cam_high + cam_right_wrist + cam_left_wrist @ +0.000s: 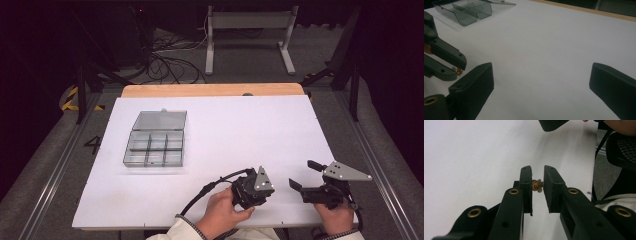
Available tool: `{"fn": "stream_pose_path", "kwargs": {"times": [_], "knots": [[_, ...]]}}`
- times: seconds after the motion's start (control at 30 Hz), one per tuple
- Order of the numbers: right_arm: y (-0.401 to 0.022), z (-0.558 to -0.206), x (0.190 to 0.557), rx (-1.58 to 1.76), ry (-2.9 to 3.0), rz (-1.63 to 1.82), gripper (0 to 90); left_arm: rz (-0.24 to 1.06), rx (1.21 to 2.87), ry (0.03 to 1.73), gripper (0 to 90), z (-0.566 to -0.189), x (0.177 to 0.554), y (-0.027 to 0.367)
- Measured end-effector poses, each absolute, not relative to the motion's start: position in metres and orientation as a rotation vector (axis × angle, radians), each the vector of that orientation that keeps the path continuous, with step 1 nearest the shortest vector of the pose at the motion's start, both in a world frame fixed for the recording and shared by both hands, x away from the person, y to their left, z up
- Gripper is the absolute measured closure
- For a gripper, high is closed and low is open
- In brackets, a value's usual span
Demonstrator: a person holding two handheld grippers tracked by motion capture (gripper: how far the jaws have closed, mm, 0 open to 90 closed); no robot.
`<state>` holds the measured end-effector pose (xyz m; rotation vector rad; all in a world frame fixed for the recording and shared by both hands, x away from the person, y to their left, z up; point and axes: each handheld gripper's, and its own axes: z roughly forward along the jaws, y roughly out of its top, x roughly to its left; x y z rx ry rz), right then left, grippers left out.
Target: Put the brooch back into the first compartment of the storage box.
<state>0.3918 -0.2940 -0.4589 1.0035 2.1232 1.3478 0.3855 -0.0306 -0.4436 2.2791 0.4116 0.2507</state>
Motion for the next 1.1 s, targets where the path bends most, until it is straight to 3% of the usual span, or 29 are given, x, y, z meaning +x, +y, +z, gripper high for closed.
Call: {"fn": "stream_pose_path", "kwargs": {"times": [1.1], "knots": [[-0.292, -0.460, 0.392, 1.000, 2.137, 1.338, 6.4, 0.365, 2.226, 0.497, 77.8, -0.406, 0.392, 0.038]]}}
